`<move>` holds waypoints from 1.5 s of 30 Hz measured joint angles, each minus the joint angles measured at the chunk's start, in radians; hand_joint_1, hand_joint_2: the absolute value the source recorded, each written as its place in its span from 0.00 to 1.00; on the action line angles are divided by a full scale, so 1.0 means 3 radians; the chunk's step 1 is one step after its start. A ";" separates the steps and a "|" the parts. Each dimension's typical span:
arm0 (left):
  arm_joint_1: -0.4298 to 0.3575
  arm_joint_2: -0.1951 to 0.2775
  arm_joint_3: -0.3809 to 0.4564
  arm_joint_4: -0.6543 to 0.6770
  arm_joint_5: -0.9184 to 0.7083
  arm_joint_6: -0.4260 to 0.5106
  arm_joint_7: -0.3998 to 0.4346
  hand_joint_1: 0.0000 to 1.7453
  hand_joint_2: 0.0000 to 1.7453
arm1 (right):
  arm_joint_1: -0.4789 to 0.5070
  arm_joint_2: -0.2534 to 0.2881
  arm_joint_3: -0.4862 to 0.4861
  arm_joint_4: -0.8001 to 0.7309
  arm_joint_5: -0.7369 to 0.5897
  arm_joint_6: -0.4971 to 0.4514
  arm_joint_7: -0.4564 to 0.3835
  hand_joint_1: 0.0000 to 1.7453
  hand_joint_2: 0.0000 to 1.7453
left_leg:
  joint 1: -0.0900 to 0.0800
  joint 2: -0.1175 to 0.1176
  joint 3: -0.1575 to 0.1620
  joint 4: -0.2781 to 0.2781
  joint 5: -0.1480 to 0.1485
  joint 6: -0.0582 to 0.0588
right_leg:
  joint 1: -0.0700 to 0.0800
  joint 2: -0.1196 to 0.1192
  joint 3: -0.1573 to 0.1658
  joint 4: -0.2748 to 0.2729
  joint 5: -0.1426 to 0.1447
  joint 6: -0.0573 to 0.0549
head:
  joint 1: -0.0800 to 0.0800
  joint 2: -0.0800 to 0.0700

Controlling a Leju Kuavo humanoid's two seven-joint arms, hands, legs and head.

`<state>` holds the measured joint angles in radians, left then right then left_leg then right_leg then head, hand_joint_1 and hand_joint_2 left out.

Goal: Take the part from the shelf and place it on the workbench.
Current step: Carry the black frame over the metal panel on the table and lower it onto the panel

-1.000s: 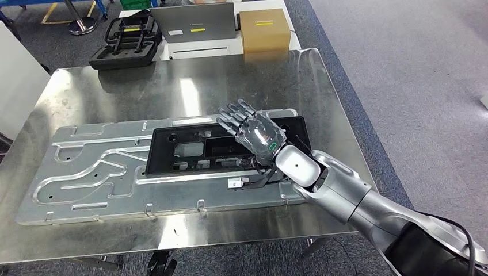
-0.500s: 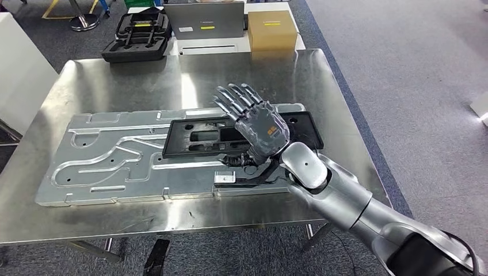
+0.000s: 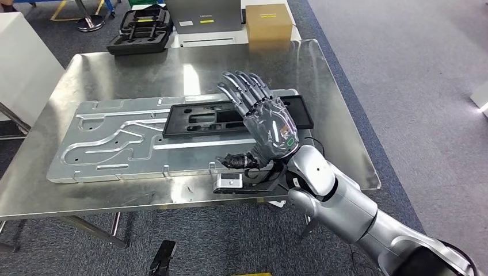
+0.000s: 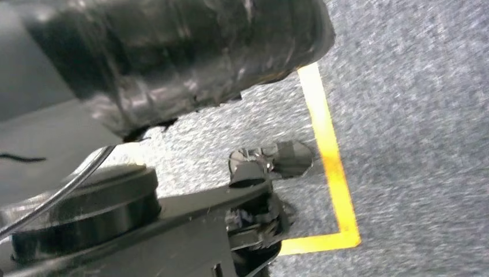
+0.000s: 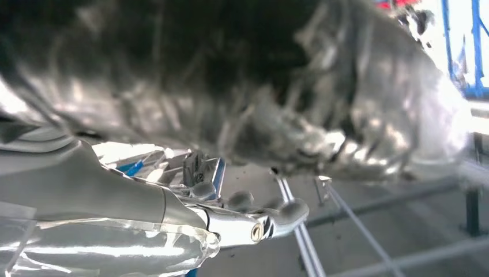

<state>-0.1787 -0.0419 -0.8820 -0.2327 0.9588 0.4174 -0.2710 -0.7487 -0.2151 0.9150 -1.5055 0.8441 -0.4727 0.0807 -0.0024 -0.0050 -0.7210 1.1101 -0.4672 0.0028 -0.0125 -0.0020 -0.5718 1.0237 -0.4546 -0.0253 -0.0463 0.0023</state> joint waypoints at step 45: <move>0.0188 0.0011 0.0237 0.0006 0.0398 0.0108 0.0086 0.00 0.00 | 0.2518 0.0415 -0.2777 0.1338 -0.0569 -0.0707 -0.1009 0.00 0.00 | 0.0002 0.0001 0.0764 -0.0475 -0.0116 0.0167 | -0.0018 -0.0028 -0.0383 0.0086 0.0120 0.0172 | -0.0027 0.0001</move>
<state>-0.1223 -0.0386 -0.8110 -0.2310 1.0783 0.4498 -0.2452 0.0066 -0.0906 0.0820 -1.1042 0.6734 -0.6847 -0.2221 -0.0017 -0.0047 -0.4917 0.9675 -0.5018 0.0527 -0.0178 -0.0103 -0.6866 1.0495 -0.4187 0.0263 -0.0543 0.0025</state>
